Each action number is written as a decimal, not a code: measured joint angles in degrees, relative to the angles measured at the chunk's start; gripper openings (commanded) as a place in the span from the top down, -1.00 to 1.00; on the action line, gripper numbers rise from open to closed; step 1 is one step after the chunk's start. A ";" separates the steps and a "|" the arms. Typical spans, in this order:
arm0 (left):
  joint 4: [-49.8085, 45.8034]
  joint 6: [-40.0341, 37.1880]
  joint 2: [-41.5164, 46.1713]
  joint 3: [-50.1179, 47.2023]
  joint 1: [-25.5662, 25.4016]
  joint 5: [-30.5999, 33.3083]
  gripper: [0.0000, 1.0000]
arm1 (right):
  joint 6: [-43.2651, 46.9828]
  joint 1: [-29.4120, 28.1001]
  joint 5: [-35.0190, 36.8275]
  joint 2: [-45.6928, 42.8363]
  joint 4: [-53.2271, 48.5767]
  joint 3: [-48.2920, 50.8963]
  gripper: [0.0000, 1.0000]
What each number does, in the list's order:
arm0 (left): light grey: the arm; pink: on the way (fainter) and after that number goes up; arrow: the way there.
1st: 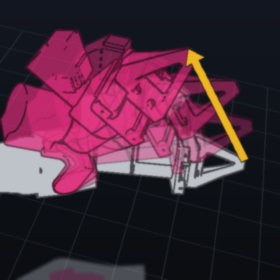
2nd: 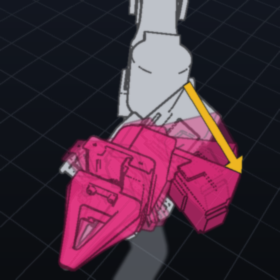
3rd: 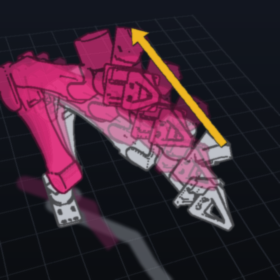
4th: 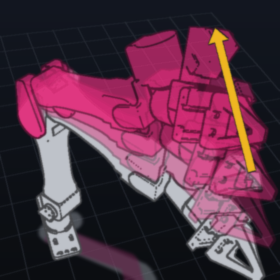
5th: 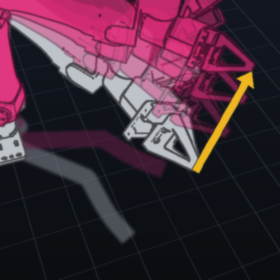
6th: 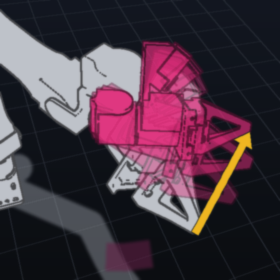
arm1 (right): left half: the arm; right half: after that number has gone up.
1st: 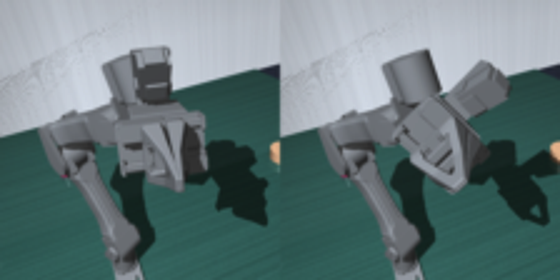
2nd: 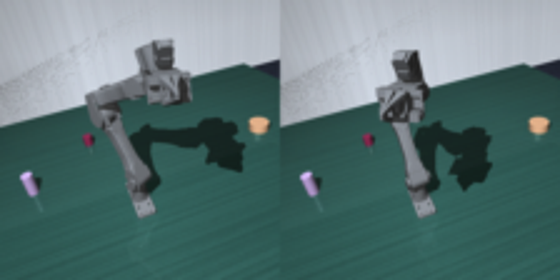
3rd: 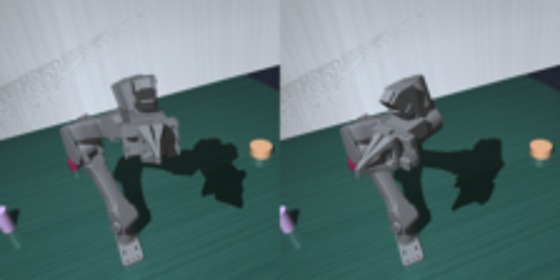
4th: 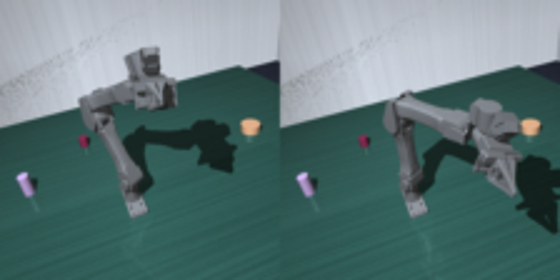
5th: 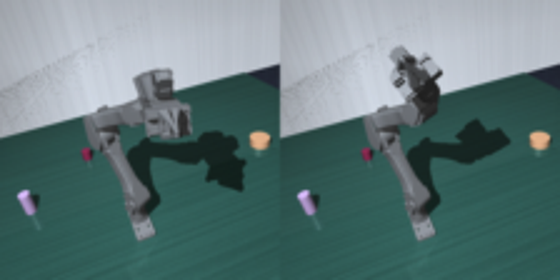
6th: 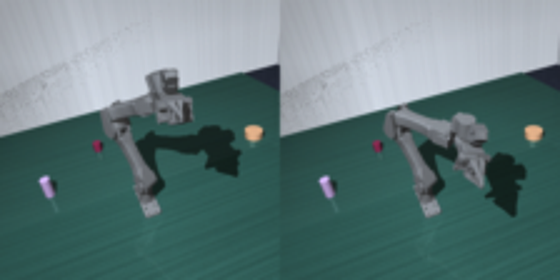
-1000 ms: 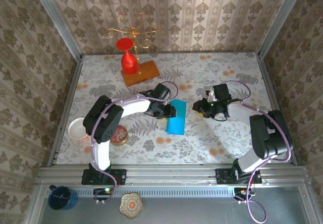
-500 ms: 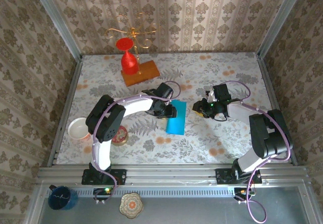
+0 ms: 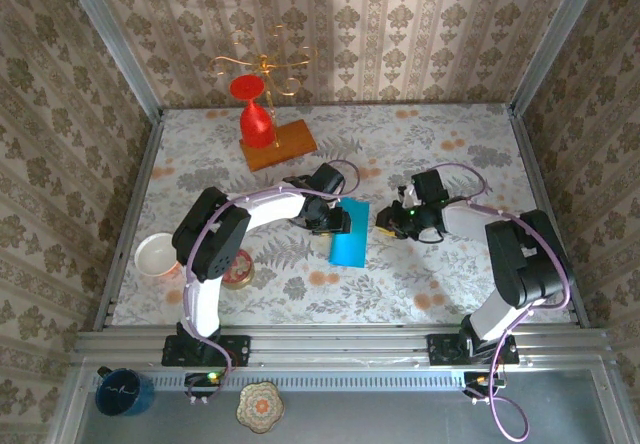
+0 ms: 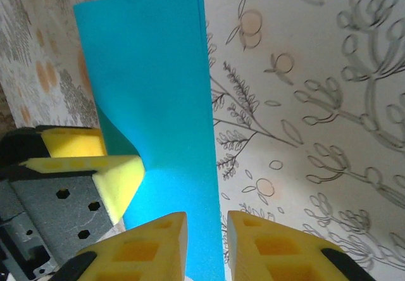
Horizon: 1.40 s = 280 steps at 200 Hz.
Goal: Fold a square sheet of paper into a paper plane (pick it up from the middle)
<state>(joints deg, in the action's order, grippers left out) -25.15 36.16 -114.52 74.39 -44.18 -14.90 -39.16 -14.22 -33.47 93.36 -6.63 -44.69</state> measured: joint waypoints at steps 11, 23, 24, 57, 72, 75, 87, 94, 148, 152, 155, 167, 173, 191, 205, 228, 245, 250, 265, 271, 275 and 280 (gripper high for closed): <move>-0.26 0.00 -0.17 0.26 0.00 0.02 0.09 | 0.00 -0.85 -0.17 0.59 0.00 -0.24 0.54; -0.66 0.00 -0.31 0.57 0.00 0.00 0.09 | -0.02 -1.77 -0.37 1.25 0.13 -0.50 0.55; -0.68 0.00 -0.33 0.59 0.00 0.00 0.09 | -0.02 -1.81 -0.37 1.29 0.13 -0.52 0.55; -1.29 0.00 -0.57 1.03 0.00 0.02 0.09 | -0.22 -3.82 -1.22 2.60 0.44 -0.94 0.62; -1.29 0.00 -0.61 1.03 0.00 0.02 0.09 | -0.24 -4.44 -1.40 3.26 0.61 -1.22 0.64; -1.29 0.00 -0.61 1.03 0.00 0.02 0.09 | -0.26 -4.48 -1.44 3.34 0.63 -1.29 0.65; -1.38 0.00 -0.66 1.09 0.00 0.00 0.09 | -0.28 -4.87 -1.55 3.85 0.72 -1.60 0.67; -1.46 0.00 -0.68 1.16 0.00 0.02 0.09 | -0.28 -5.07 -1.66 4.20 0.79 -1.81 0.67; -1.66 0.00 -0.79 1.29 0.00 0.02 0.09 | -0.55 -6.29 -1.68 6.25 1.29 -2.97 0.72; -1.66 0.00 -0.81 1.29 0.00 0.02 0.09 | -0.57 -6.29 -1.70 6.34 1.31 -2.97 0.72; -1.66 0.00 -0.83 1.29 0.00 0.02 0.09 | -0.63 -6.29 -1.70 6.40 1.33 -2.99 0.73; -1.70 0.00 -0.90 1.40 0.00 0.02 0.10 | -0.70 -6.29 -1.68 6.91 1.62 -3.02 0.74; -1.73 0.00 -0.90 1.40 0.00 0.02 0.10 | -0.70 -6.29 -1.68 7.19 1.68 -3.02 0.74; -1.75 0.00 -0.90 1.40 0.00 0.02 0.09 | -0.68 -6.29 -1.66 8.13 1.66 -3.02 0.74; -1.75 0.00 -0.90 1.40 0.00 0.02 0.10 | -0.68 -6.29 -1.70 8.92 1.64 -3.02 0.76; -1.75 0.00 -0.90 1.40 0.00 0.02 0.09 | -0.59 -6.29 -1.66 9.49 1.16 -3.78 0.78; -1.75 0.02 -0.83 1.38 0.00 0.02 0.09 | 0.15 -6.29 -1.51 10.08 -0.63 -4.94 0.79; -1.75 0.02 -0.74 1.38 0.02 0.02 0.09 | 0.33 -6.29 -1.42 10.25 -1.36 -5.35 0.79; -1.62 0.02 0.00 1.11 0.02 0.00 0.08 | 1.62 -6.29 -1.14 10.95 -3.74 -6.86 0.80; -1.40 0.04 0.33 0.90 0.02 -0.02 0.07 | 2.05 -6.29 -1.11 11.30 -4.74 -7.58 0.80; -1.25 0.07 0.63 0.74 0.00 -0.02 0.05 | 2.51 -6.29 -1.11 11.61 -5.55 -8.13 0.81; -1.14 0.04 0.94 0.61 -0.02 0.00 0.04 | 3.06 -6.29 -1.16 11.96 -6.34 -8.68 0.81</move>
<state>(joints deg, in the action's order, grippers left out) -26.28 36.21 -113.58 75.00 -44.21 -14.90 -36.10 -20.51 -34.63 105.32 -12.97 -53.36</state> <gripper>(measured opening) 0.465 0.099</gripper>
